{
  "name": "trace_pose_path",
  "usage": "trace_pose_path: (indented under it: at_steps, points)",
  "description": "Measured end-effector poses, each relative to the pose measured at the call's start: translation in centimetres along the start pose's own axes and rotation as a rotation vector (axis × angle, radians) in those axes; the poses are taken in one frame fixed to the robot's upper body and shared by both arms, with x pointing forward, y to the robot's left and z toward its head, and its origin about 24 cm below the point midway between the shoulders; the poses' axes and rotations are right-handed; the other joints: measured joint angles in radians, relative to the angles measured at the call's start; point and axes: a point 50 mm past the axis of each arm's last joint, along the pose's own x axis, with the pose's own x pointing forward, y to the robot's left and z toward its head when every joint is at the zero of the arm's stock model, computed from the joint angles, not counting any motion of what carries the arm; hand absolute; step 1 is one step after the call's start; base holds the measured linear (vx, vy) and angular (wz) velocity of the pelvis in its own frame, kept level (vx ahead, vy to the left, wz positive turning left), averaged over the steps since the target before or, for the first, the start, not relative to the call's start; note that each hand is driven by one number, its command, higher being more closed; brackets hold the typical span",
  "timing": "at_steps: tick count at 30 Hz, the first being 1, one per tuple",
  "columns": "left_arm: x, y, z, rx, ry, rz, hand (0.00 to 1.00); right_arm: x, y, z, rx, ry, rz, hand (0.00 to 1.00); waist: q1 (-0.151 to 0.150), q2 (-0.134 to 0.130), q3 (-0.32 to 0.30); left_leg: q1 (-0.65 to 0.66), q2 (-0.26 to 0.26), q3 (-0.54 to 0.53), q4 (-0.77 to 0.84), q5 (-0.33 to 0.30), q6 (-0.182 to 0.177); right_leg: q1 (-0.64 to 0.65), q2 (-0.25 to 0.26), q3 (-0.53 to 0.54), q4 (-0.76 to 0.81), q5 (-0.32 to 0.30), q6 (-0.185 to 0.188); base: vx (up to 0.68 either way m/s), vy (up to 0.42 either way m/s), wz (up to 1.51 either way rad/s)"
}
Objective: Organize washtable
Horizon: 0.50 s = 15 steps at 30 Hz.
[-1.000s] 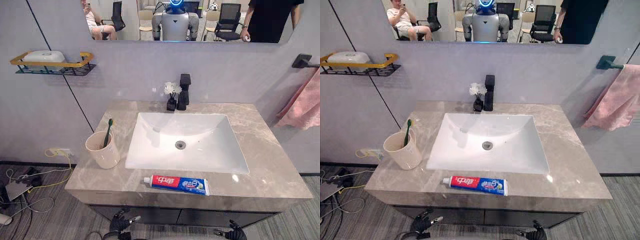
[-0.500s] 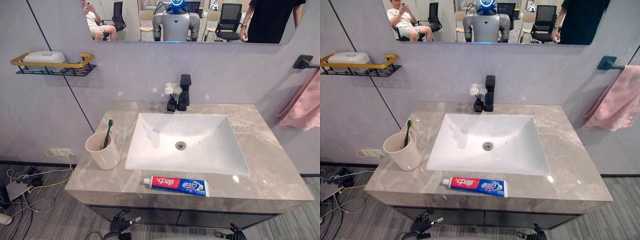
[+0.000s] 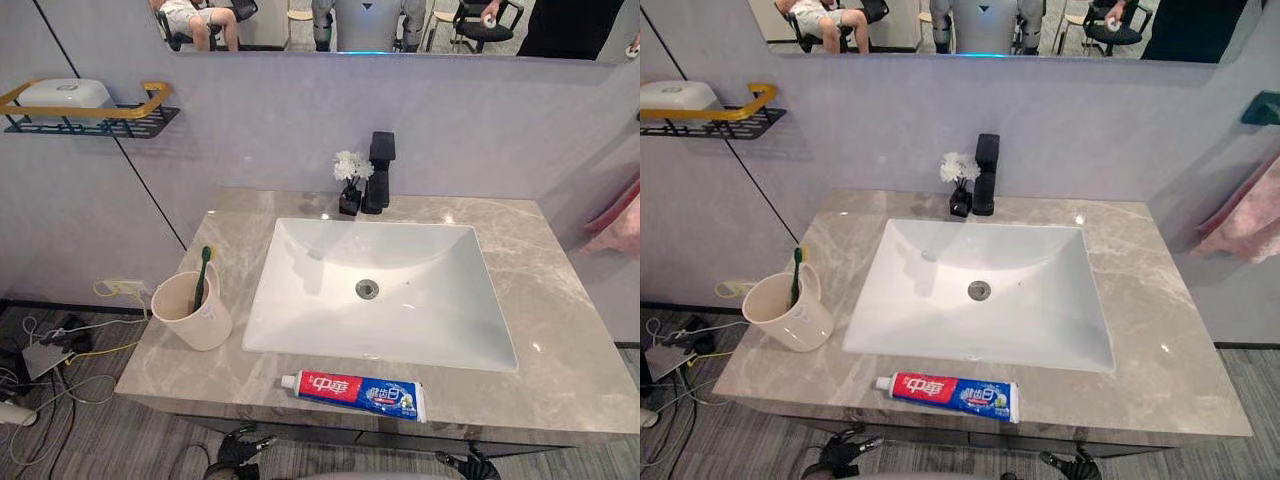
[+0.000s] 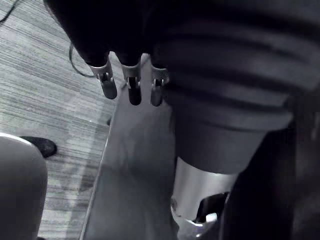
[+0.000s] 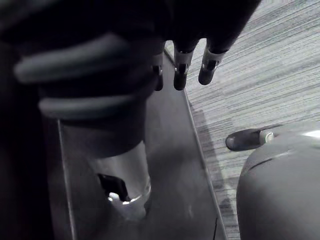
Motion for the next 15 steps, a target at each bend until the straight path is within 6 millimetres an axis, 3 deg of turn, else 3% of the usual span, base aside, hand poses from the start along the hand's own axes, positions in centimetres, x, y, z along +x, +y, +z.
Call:
trace_pose_path:
  at_steps: [9, 11, 15]
  points:
    - [-0.3, 5.2, 1.2, -0.145, -0.070, 0.187, 0.00, 0.2, -1.4, 0.7, 0.010, -0.018, -0.031, 0.00, 0.000, 0.008, 0.015, -0.004, -0.001, -0.039, -0.039, 0.036, 0.001, 0.005, -0.001, -0.063, -0.002, -0.001, 0.000, -0.12, -0.045, 0.16]
    - [-0.6, 6.4, 2.7, -0.177, -0.147, 0.225, 0.00, 0.2, -1.6, 0.8, 0.004, -0.020, -0.033, 0.00, 0.003, 0.005, 0.017, -0.012, 0.002, -0.048, -0.038, 0.039, -0.004, 0.004, 0.001, -0.074, -0.002, -0.002, -0.002, -0.10, -0.045, 0.13]
    - [-2.8, 8.9, 7.5, -0.218, -0.411, 0.303, 0.00, 0.1, -2.3, 1.3, 0.011, -0.044, -0.049, 0.00, 0.006, 0.006, 0.016, -0.020, 0.004, -0.067, -0.036, 0.040, -0.006, 0.008, 0.006, -0.092, -0.002, -0.008, -0.011, -0.03, -0.027, 0.12]
